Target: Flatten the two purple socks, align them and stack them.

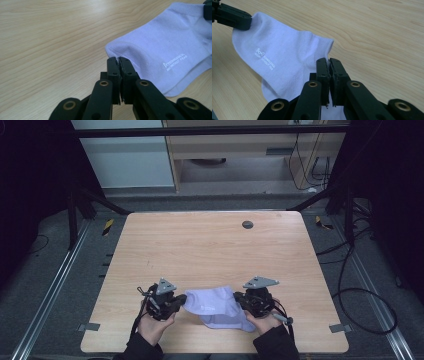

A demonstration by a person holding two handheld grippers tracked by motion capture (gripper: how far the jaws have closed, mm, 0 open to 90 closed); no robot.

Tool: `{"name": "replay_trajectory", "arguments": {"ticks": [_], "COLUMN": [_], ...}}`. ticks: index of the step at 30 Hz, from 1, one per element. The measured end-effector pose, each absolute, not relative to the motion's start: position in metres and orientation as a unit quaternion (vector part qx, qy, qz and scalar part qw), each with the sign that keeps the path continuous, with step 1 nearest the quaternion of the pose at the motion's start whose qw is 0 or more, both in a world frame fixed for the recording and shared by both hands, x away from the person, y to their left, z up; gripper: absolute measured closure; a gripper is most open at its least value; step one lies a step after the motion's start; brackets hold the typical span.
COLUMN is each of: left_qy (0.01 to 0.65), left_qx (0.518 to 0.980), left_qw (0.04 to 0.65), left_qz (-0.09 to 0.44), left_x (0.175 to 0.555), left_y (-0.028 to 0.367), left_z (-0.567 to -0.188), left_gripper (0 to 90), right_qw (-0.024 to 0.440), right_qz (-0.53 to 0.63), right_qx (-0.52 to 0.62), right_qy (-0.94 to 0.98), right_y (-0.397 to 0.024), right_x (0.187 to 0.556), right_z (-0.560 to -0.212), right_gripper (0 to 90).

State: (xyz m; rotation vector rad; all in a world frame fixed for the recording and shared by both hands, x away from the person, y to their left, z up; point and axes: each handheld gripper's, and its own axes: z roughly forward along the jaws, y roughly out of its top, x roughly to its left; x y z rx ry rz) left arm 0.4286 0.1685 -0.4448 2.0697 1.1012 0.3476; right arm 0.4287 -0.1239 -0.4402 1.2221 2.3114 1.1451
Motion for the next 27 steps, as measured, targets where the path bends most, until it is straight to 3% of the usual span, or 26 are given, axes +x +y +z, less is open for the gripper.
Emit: {"name": "replay_trajectory", "arguments": {"ticks": [12, 27], "left_qy": [0.4, 0.389], "left_qx": [0.832, 0.847], "left_qw": [0.366, 0.346], "left_qz": [0.117, 0.108], "left_x": [0.423, 0.421], "left_y": [0.137, 0.123], "left_z": [-0.452, -0.469], "left_gripper": [87.2, 87.2], "right_qw": [0.149, 0.14], "right_qz": [0.39, 0.377], "right_qx": [0.443, 0.451], "right_qy": [0.793, 0.797], "right_y": [-0.156, -0.165], "right_x": [0.41, 0.404], "right_z": [-0.444, -0.456], "right_gripper": [87.0, 86.9]}}
